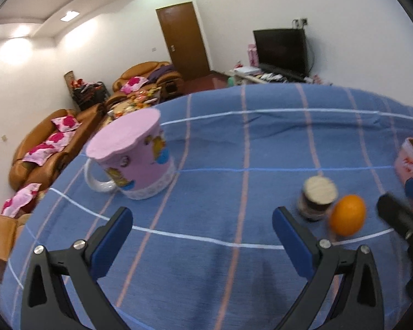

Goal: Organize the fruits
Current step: 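Grasp the beige taro slice with the left tool while the right tool grasps the small orange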

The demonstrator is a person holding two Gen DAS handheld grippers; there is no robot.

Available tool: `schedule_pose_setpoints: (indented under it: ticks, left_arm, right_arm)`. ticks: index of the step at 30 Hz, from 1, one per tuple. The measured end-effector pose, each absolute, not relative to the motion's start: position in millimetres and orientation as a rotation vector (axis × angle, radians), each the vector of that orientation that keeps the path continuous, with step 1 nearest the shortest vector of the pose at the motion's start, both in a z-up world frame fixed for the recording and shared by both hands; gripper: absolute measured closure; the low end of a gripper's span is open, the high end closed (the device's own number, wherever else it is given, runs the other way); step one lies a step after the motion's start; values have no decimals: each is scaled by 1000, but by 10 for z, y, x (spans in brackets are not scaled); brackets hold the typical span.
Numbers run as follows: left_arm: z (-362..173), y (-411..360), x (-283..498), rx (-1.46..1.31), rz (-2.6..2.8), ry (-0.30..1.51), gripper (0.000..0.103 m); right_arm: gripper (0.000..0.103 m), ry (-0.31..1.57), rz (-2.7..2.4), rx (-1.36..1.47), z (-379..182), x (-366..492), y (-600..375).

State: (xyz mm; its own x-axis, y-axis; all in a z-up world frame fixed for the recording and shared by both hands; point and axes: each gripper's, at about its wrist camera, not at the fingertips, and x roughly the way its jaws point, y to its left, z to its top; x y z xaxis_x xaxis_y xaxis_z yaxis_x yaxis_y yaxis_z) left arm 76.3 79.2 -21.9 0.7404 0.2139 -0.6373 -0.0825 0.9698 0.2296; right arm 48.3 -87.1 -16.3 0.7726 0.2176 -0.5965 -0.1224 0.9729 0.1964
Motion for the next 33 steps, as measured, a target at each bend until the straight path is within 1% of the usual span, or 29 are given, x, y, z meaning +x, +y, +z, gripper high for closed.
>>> schedule_pose_setpoints:
  ticks: [5, 7, 9, 10, 14, 18, 23, 24, 26, 27, 30, 32, 33]
  left_arm:
    - [-248, 894, 804, 172, 182, 748, 0]
    - [-262, 911, 826, 180, 193, 754, 0]
    - [-277, 919, 844, 184, 204, 763, 0]
    - [-289, 928, 842, 183, 202, 765, 0]
    - [-290, 911, 847, 186, 183, 767, 0]
    - [-250, 865, 800, 180, 129, 734, 0]
    - [-195, 720, 762, 125, -23, 711, 1]
    - [-191, 673, 770, 109, -59, 718, 2]
    - [-182, 568, 811, 89, -116, 738, 10]
    - [-182, 507, 838, 89, -136, 747, 12]
    - [-229, 262, 984, 146, -136, 785, 21]
    - [-284, 145, 1078, 164, -137, 821, 31]
    - [-333, 95, 1138, 163, -143, 850, 34]
  right_arm:
    - [32, 790, 263, 134, -333, 716, -631]
    - [45, 828, 280, 129, -382, 785, -565]
    - [50, 862, 300, 129, -428, 839, -518]
    - [54, 877, 294, 125, -446, 859, -508]
    - [62, 884, 280, 124, -441, 867, -486]
    - [63, 863, 261, 153, -403, 799, -570]
    - [63, 723, 171, 173, -231, 560, -854]
    - [63, 691, 143, 170, -189, 495, -921]
    - [63, 643, 100, 150, -125, 404, -1005]
    - [63, 626, 87, 145, -102, 379, -1027]
    - [63, 553, 28, 141, 21, 275, -1123]
    - [63, 537, 17, 143, 43, 270, -1154]
    - [63, 537, 16, 138, 41, 278, -1157]
